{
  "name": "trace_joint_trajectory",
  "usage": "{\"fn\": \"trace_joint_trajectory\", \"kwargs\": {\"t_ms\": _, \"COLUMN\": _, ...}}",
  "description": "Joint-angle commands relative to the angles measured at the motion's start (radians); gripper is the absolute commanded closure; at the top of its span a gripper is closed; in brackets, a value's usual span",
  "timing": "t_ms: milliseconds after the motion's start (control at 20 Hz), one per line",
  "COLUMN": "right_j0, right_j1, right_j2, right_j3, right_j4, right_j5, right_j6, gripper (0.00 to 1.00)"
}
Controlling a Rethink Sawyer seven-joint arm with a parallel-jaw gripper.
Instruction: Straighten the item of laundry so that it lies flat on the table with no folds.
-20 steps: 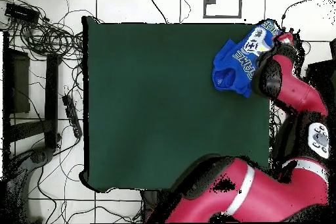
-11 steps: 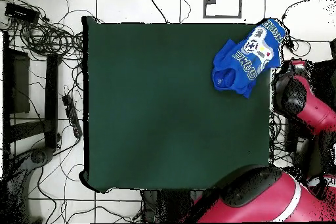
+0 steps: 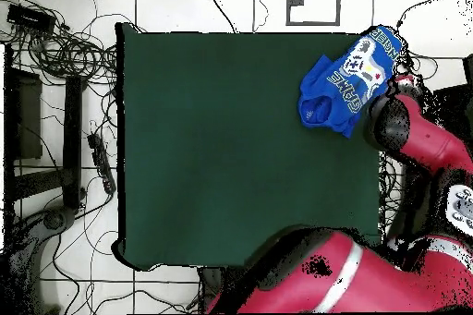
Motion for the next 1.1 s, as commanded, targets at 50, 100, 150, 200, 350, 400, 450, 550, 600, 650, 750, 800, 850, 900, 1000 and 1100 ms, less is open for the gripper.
{"fn": "trace_joint_trajectory", "kwargs": {"t_ms": 50, "right_j0": 0.215, "right_j1": -0.07, "right_j2": -0.18, "right_j3": 0.12, "right_j4": 0.067, "right_j5": 0.282, "right_j6": 0.175, "gripper": 0.0}}
{"fn": "trace_joint_trajectory", "kwargs": {"t_ms": 100, "right_j0": 0.248, "right_j1": -0.073, "right_j2": -0.22, "right_j3": 0.122, "right_j4": 0.074, "right_j5": 0.306, "right_j6": 0.196, "gripper": 0.0}}
{"fn": "trace_joint_trajectory", "kwargs": {"t_ms": 150, "right_j0": 0.263, "right_j1": -0.074, "right_j2": -0.239, "right_j3": 0.122, "right_j4": 0.076, "right_j5": 0.309, "right_j6": 0.203, "gripper": 0.0}}
{"fn": "trace_joint_trajectory", "kwargs": {"t_ms": 200, "right_j0": 0.274, "right_j1": -0.08, "right_j2": -0.248, "right_j3": 0.121, "right_j4": 0.077, "right_j5": 0.31, "right_j6": 0.207, "gripper": 0.0}}
{"fn": "trace_joint_trajectory", "kwargs": {"t_ms": 350, "right_j0": 0.303, "right_j1": -0.081, "right_j2": -0.273, "right_j3": 0.114, "right_j4": 0.09, "right_j5": 0.329, "right_j6": 0.226, "gripper": 0.0}}
{"fn": "trace_joint_trajectory", "kwargs": {"t_ms": 400, "right_j0": 0.308, "right_j1": -0.082, "right_j2": -0.269, "right_j3": 0.112, "right_j4": 0.101, "right_j5": 0.341, "right_j6": 0.233, "gripper": 0.0}}
{"fn": "trace_joint_trajectory", "kwargs": {"t_ms": 450, "right_j0": 0.315, "right_j1": -0.079, "right_j2": -0.275, "right_j3": 0.109, "right_j4": 0.107, "right_j5": 0.35, "right_j6": 0.238, "gripper": 0.0}}
{"fn": "trace_joint_trajectory", "kwargs": {"t_ms": 550, "right_j0": 0.324, "right_j1": -0.073, "right_j2": -0.271, "right_j3": 0.095, "right_j4": 0.132, "right_j5": 0.373, "right_j6": 0.244, "gripper": 0.0}}
{"fn": "trace_joint_trajectory", "kwargs": {"t_ms": 600, "right_j0": 0.333, "right_j1": -0.063, "right_j2": -0.279, "right_j3": 0.082, "right_j4": 0.146, "right_j5": 0.382, "right_j6": 0.253, "gripper": 0.0}}
{"fn": "trace_joint_trajectory", "kwargs": {"t_ms": 650, "right_j0": 0.336, "right_j1": -0.059, "right_j2": -0.279, "right_j3": 0.08, "right_j4": 0.157, "right_j5": 0.382, "right_j6": 0.254, "gripper": 0.0}}
{"fn": "trace_joint_trajectory", "kwargs": {"t_ms": 750, "right_j0": 0.348, "right_j1": -0.049, "right_j2": -0.28, "right_j3": 0.071, "right_j4": 0.186, "right_j5": 0.398, "right_j6": 0.265, "gripper": 0.0}}
{"fn": "trace_joint_trajectory", "kwargs": {"t_ms": 800, "right_j0": 0.353, "right_j1": -0.041, "right_j2": -0.282, "right_j3": 0.064, "right_j4": 0.204, "right_j5": 0.406, "right_j6": 0.273, "gripper": 0.0}}
{"fn": "trace_joint_trajectory", "kwargs": {"t_ms": 850, "right_j0": 0.358, "right_j1": -0.034, "right_j2": -0.286, "right_j3": 0.061, "right_j4": 0.218, "right_j5": 0.405, "right_j6": 0.278, "gripper": 0.0}}
{"fn": "trace_joint_trajectory", "kwargs": {"t_ms": 900, "right_j0": 0.364, "right_j1": -0.02, "right_j2": -0.293, "right_j3": 0.054, "right_j4": 0.234, "right_j5": 0.404, "right_j6": 0.287, "gripper": 0.0}}
{"fn": "trace_joint_trajectory", "kwargs": {"t_ms": 1000, "right_j0": 0.383, "right_j1": 0.011, "right_j2": -0.329, "right_j3": 0.038, "right_j4": 0.26, "right_j5": 0.397, "right_j6": 0.31, "gripper": 0.0}}
{"fn": "trace_joint_trajectory", "kwargs": {"t_ms": 1100, "right_j0": 0.39, "right_j1": 0.016, "right_j2": -0.344, "right_j3": 0.034, "right_j4": 0.274, "right_j5": 0.398, "right_j6": 0.297, "gripper": 0.0}}
